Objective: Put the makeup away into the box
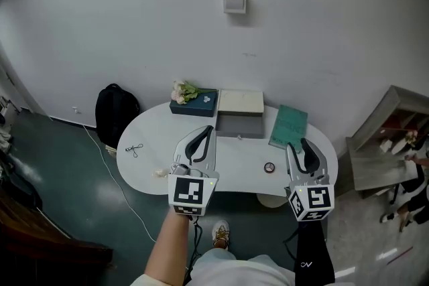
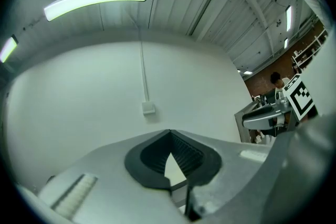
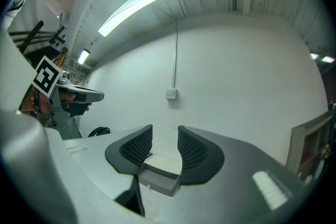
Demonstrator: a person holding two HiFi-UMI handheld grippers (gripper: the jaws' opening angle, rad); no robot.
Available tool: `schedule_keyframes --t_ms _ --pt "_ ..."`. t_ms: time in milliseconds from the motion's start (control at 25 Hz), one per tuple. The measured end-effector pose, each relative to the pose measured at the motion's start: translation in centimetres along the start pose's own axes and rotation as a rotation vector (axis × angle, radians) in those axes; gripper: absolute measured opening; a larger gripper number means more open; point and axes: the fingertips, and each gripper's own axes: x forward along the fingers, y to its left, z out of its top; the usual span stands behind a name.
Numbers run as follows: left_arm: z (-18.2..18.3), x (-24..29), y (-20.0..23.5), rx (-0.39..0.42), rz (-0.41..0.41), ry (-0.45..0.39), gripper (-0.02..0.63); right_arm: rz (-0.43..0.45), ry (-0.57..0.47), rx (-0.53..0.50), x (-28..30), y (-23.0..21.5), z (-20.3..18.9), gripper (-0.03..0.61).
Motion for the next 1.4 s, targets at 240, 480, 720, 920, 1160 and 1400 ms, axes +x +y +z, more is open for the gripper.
schedule_keyframes --t_ms 240,480,720,920,1160,1400 --pt "-2.2 8.3 4.4 -0.011 -0.044 -0.002 0.005 -0.040 0.010 -0.028 7.8 -0.9 -0.1 0.186" --pt "-3.7 14.2 6.1 -0.025 -0.099 -0.006 0.005 -0.077 0.022 -0.032 13.0 -1.8 -0.6 0.187" --pt "-4.6 18.3 6.9 -0.034 -0.138 -0.013 0.005 -0.099 0.034 -0.045 16.4 -2.6 -1.1 0.187" --pt "-4.7 20.7 7.3 -0.041 -0.162 -0.024 0.005 -0.120 0.038 -0.044 18.3 -3.4 -1.3 0.187" --pt "-4.8 22.8 7.2 -0.048 -0.188 -0.037 0.005 -0.139 0.048 -0.048 19.7 -4.1 -1.8 0.187" --pt "-4.8 23.8 7.1 -0.052 -0.213 -0.047 0.005 -0.156 0.049 -0.057 20.6 -4.4 -1.8 0.187"
